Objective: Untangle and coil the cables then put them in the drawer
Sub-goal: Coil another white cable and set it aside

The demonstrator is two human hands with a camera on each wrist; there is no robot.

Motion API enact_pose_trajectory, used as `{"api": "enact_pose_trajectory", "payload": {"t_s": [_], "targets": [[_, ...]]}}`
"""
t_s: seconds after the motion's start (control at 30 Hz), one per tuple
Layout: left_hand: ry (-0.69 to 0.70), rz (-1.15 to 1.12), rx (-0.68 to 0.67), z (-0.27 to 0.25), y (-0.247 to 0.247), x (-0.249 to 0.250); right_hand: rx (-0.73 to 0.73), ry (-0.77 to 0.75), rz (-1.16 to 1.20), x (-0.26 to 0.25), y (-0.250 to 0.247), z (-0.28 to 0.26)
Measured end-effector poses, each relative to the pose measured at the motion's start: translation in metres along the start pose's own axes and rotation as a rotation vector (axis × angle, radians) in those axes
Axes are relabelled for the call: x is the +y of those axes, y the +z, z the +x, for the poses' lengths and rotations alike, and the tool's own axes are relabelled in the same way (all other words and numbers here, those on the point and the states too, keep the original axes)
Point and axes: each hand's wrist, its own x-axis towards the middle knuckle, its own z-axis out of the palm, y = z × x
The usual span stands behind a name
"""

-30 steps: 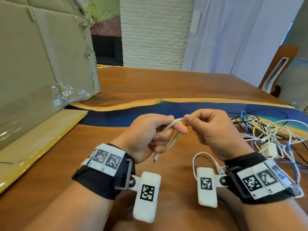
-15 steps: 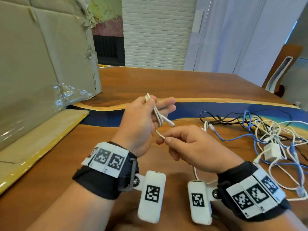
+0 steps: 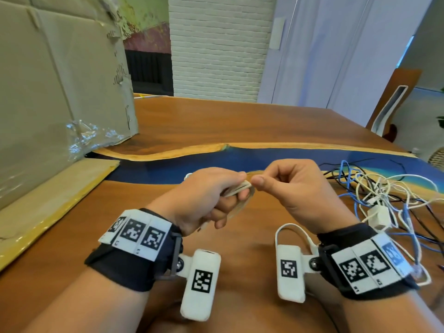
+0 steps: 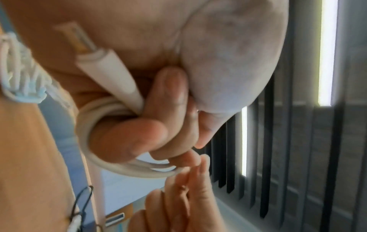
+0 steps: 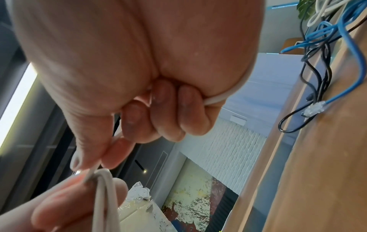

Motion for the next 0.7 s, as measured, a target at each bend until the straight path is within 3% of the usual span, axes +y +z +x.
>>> {"api": "enact_pose_trajectory", "payload": {"t_s": [0.17,0.4,0.5,0.6,0.7], "targets": [[0.03,-0.139,-0.021,-0.002,-0.002,0.0,-0.068,-0.031,0.178,-0.004,0.002,-0.001],[0.027,-0.271,-0.109,-0.006,0.004,0.007,0.057,-0.078,0.264,-0.002,0.002,0.001],[0.061,-0.311,-0.05,-0.004,0.008,0.008,0.044,-0.046,0.328,0.001,0.002,0.002],[0.143,-0.532,0.046,0.002,0.013,0.009,0.065,-0.008,0.19,0.005,0.004,0.003],[0.284,-0.821,0.139,0.008,0.009,0.011,-0.128,0.184,0.03,0.009,0.011,0.001]]}}
